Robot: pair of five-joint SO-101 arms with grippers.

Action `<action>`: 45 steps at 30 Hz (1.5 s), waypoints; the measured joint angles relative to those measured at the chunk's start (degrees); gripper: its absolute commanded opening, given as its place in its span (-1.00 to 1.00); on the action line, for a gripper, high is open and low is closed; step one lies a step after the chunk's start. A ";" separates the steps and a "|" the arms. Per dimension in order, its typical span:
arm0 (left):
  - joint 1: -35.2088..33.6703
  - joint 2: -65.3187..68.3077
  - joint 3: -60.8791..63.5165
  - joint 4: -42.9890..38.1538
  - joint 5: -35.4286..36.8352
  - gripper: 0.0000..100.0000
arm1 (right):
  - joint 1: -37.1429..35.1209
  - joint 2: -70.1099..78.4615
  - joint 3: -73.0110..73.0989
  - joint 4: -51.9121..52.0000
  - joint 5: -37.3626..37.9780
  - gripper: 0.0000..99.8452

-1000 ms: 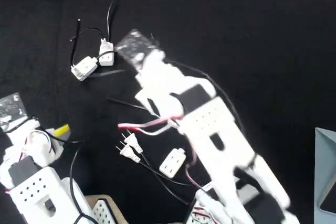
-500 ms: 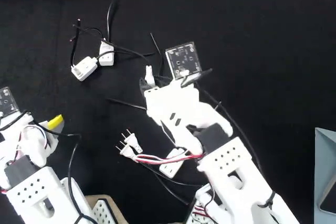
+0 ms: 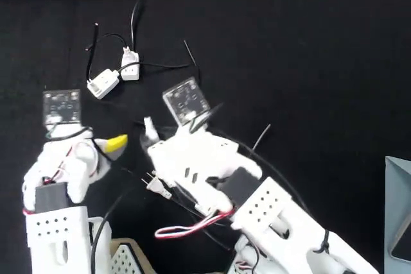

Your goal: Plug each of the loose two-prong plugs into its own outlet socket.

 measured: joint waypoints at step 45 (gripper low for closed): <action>20.84 -16.88 -7.74 10.99 3.69 -0.25 | -0.79 -0.62 8.00 -0.09 7.47 -0.98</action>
